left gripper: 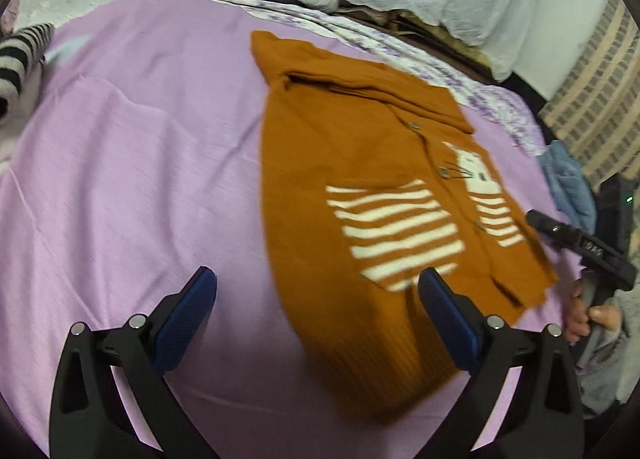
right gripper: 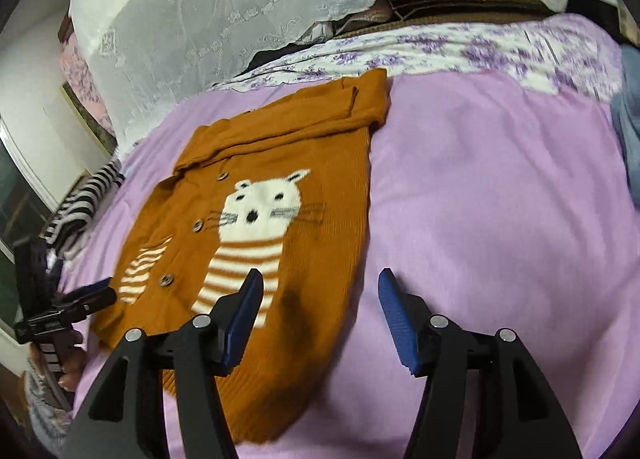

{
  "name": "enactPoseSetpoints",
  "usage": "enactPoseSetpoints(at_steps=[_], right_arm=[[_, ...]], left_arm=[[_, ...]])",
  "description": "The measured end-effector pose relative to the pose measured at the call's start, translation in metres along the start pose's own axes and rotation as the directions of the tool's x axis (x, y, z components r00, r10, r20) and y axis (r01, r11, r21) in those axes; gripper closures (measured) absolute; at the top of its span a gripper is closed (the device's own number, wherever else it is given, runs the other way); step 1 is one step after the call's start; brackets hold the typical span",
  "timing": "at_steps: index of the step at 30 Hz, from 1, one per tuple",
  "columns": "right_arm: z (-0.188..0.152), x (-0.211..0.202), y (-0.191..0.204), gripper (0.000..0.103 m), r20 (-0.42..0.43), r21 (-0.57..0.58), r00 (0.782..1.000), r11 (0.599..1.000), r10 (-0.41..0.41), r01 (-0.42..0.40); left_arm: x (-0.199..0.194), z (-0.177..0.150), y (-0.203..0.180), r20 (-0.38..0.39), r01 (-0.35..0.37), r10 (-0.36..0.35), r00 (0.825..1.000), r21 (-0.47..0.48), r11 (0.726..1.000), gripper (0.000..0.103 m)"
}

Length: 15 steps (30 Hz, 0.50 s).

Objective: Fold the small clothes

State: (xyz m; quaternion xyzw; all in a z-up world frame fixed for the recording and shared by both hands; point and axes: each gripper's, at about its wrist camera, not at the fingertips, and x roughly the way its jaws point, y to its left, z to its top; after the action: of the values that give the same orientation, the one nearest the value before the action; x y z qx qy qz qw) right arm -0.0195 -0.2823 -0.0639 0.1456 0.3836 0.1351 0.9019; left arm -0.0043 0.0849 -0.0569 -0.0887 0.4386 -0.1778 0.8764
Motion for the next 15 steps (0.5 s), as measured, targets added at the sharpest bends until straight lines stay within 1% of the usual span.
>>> enactPoseSetpoints(at_steps=[3, 5, 6, 10, 12, 15], right_arm=[[-0.007, -0.005, -0.001, 0.043, -0.009, 0.021, 0.999, 0.999, 0.045, -0.045], [-0.012, -0.008, -0.002, 0.043, -0.014, 0.027, 0.998, 0.997, 0.066, -0.065], [-0.014, -0.01, -0.002, 0.043, -0.015, 0.034, 0.997, 0.996, 0.079, -0.079], [-0.018, -0.014, -0.008, 0.043, -0.016, 0.068, 0.993, 0.991, 0.115, -0.114], [-0.018, -0.013, -0.009, 0.043, -0.017, 0.078, 0.992, 0.99, 0.122, -0.12], [-0.015, -0.005, -0.006, 0.043, -0.039, 0.069, 0.993, 0.992, 0.11, -0.107]], left_arm=[[0.002, 0.001, 0.004, -0.014, 0.053, -0.054, 0.998, -0.055, 0.997, 0.005], [0.003, 0.001, 0.006, -0.022, 0.116, -0.118, 0.993, -0.089, 0.989, 0.005], [0.003, 0.001, 0.006, -0.03, 0.141, -0.145, 0.989, -0.1, 0.985, 0.005], [0.004, -0.002, 0.004, -0.046, 0.198, -0.204, 0.978, -0.114, 0.974, 0.005], [0.002, -0.004, 0.001, -0.046, 0.209, -0.214, 0.976, -0.107, 0.972, 0.005], [0.01, 0.0, -0.008, -0.062, 0.158, -0.163, 0.985, -0.077, 0.985, 0.005]])
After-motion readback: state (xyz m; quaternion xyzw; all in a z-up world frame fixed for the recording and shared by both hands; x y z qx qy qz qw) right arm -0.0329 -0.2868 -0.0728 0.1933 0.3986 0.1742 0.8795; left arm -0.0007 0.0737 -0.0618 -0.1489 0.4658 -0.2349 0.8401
